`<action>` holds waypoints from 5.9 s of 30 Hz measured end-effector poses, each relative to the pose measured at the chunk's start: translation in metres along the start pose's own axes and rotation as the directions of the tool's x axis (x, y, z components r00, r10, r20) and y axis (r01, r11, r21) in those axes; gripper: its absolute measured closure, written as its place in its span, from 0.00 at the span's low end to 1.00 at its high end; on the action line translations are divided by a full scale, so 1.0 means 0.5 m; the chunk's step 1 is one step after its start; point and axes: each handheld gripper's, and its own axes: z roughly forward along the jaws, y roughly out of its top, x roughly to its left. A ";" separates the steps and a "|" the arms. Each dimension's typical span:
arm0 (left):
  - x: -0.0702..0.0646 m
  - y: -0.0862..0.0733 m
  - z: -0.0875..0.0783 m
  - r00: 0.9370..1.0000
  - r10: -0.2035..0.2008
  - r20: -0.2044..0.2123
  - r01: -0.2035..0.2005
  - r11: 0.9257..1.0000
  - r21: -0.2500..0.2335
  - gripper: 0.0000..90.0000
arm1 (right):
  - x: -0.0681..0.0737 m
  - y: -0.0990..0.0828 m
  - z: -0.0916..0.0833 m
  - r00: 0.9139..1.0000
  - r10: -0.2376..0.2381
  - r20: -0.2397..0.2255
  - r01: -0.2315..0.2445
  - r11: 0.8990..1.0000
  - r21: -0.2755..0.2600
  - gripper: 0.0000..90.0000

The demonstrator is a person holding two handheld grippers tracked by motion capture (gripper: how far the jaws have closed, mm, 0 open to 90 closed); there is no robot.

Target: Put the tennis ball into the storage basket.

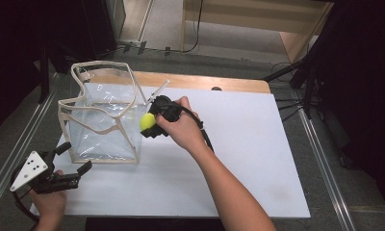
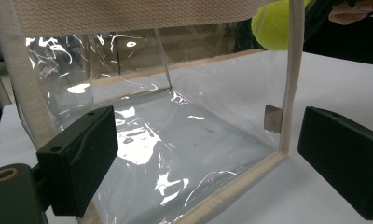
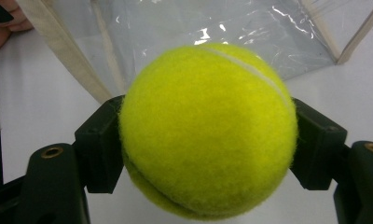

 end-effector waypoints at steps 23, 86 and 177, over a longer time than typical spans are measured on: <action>0.001 0.000 -0.001 1.000 0.000 0.001 0.000 1.000 -0.001 0.06 | -0.001 0.054 -0.050 0.999 -0.032 -0.011 0.032 0.999 -0.018 0.26; 0.001 0.000 -0.001 1.000 -0.005 -0.001 0.005 1.000 -0.001 0.06 | -0.004 0.184 -0.148 0.997 -0.076 0.017 0.077 0.996 -0.049 0.26; 0.001 0.000 -0.001 1.000 -0.014 0.003 0.014 1.000 -0.011 0.06 | 0.031 0.214 -0.085 0.983 -0.177 0.040 0.176 0.984 0.044 0.12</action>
